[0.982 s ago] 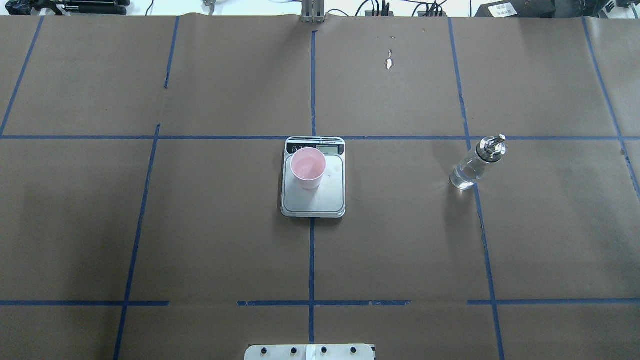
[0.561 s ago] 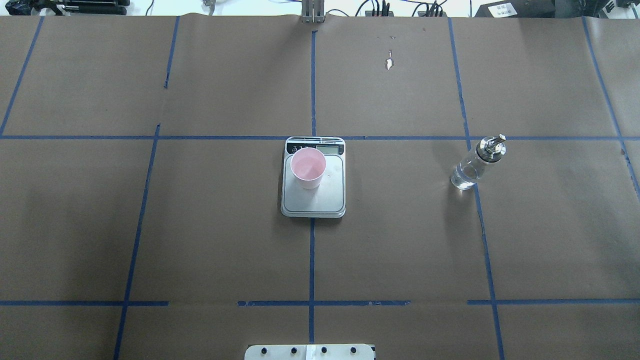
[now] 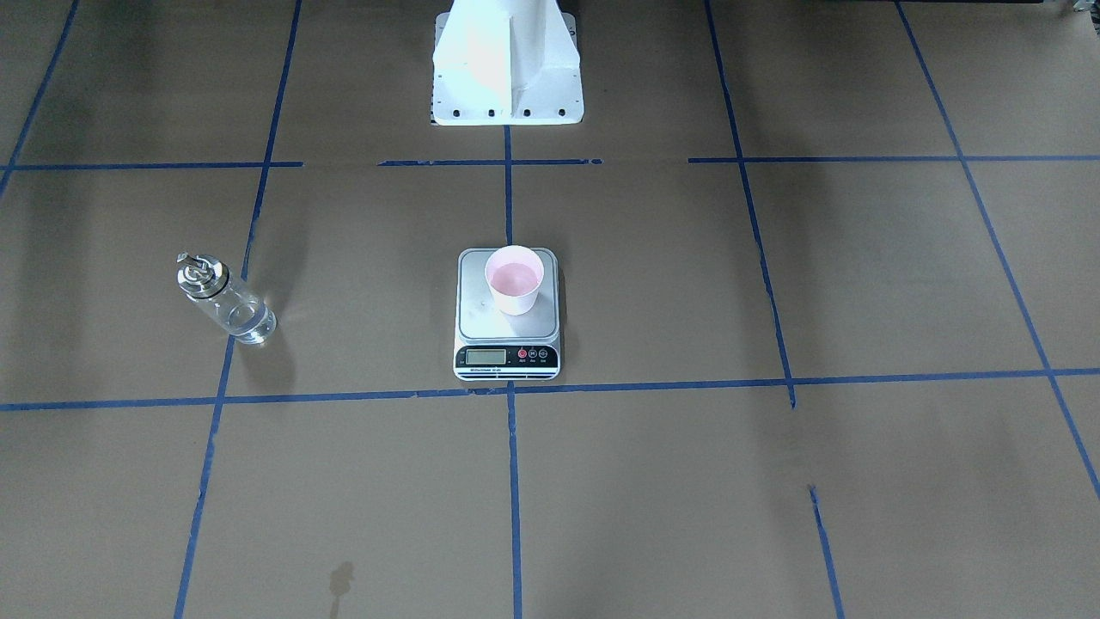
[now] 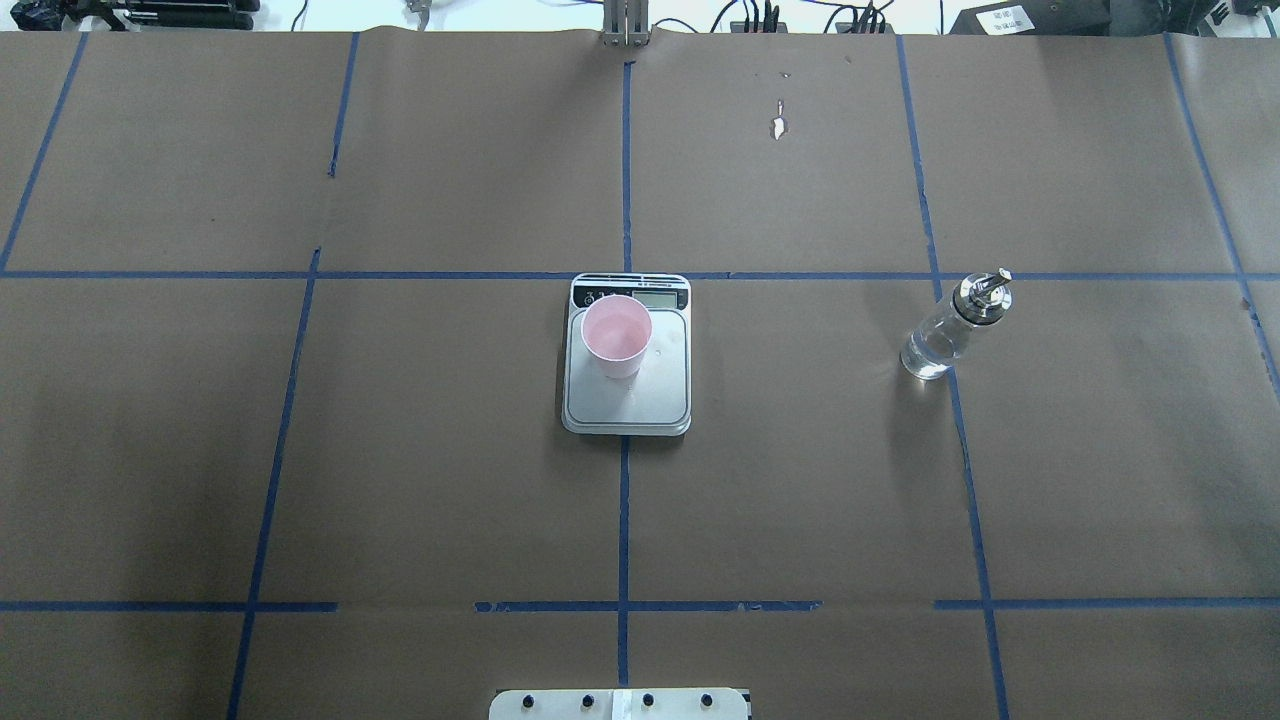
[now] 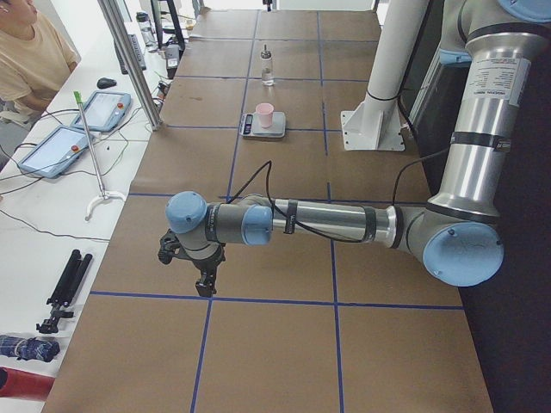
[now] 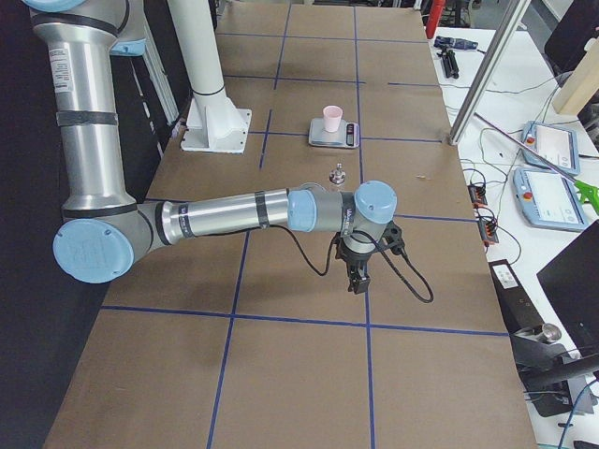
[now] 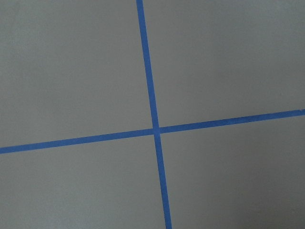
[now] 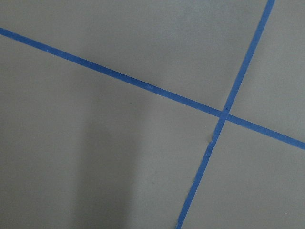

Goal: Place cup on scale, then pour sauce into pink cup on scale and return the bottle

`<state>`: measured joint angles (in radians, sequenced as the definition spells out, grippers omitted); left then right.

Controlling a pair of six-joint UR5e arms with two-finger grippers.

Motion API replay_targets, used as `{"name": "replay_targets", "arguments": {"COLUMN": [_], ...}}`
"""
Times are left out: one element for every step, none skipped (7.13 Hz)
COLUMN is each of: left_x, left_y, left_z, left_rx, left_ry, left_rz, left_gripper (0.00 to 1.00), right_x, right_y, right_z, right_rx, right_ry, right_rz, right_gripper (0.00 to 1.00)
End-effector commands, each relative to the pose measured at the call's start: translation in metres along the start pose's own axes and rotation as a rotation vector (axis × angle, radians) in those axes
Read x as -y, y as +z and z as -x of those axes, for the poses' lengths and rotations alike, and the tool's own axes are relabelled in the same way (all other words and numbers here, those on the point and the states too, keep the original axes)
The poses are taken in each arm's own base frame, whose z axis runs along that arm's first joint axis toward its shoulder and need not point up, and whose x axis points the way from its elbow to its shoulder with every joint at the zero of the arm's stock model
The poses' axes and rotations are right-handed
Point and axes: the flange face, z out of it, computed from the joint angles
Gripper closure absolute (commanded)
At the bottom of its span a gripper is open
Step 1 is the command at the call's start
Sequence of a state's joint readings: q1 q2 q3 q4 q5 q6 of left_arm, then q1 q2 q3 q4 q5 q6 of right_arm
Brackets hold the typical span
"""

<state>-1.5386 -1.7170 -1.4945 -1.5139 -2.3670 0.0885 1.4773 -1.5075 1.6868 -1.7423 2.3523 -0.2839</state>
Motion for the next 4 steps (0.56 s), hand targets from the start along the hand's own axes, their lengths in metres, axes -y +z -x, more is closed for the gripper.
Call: {"name": "replay_targets", "arguments": {"left_x": [0.000, 0.000, 0.000, 0.000], "left_y": [0.000, 0.000, 0.000, 0.000], "left_z": [-0.001, 0.000, 0.000, 0.000], "left_rx": [0.000, 0.000, 0.000, 0.000], "left_ry": [-0.001, -0.004, -0.004, -0.004], "left_rz": [0.001, 0.000, 0.000, 0.000], "left_gripper": [0.00, 0.00, 0.00, 0.00], "right_x": [-0.004, -0.010, -0.022, -0.032], "right_y": [0.004, 0.008, 0.016, 0.019], "right_z": [-0.003, -0.006, -0.009, -0.012], "right_rx": [-0.002, 0.003, 0.015, 0.067], "right_ry": [-0.005, 0.005, 0.016, 0.032], "right_rz": [-0.003, 0.006, 0.017, 0.007], "right_gripper": [0.00, 0.00, 0.00, 0.00]}}
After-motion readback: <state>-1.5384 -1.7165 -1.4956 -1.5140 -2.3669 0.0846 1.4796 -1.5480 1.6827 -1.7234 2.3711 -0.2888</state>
